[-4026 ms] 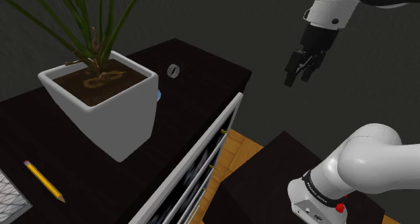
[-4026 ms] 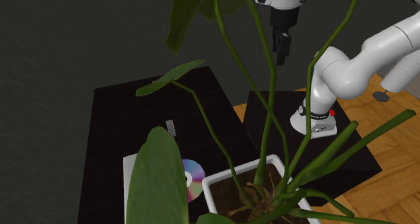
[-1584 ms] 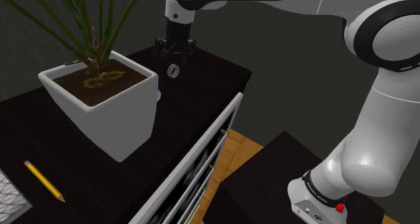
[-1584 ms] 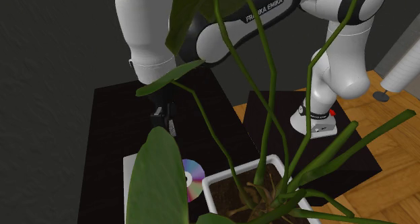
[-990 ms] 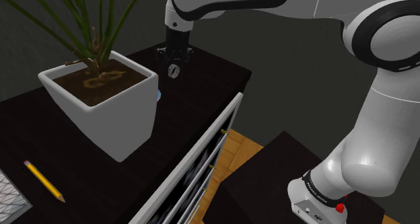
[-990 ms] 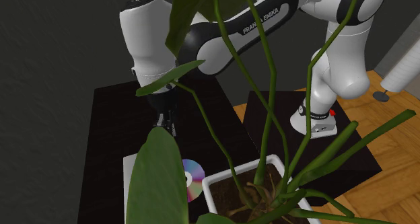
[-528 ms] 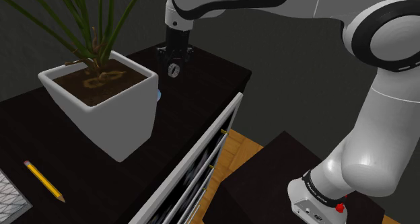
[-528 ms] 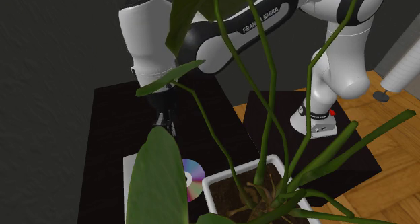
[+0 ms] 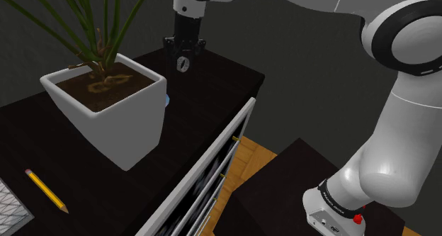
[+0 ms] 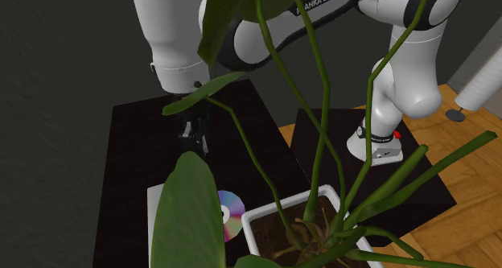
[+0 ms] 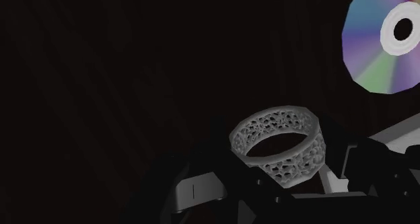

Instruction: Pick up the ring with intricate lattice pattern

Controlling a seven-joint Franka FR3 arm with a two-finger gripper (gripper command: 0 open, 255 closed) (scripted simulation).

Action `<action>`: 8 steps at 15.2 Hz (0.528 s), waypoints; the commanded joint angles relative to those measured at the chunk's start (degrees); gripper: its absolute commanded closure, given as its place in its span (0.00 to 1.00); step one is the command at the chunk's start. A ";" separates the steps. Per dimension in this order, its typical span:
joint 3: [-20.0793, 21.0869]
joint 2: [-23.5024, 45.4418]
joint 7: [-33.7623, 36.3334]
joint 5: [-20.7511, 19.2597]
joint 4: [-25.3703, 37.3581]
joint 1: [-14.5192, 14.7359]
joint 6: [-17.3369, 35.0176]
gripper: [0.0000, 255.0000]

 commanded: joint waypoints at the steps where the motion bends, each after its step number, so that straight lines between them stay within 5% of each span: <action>1: 0.02 0.21 0.17 -0.07 1.79 0.10 -1.61 1.00; 8: 0.09 0.76 0.60 -0.26 6.57 0.36 -5.81 1.00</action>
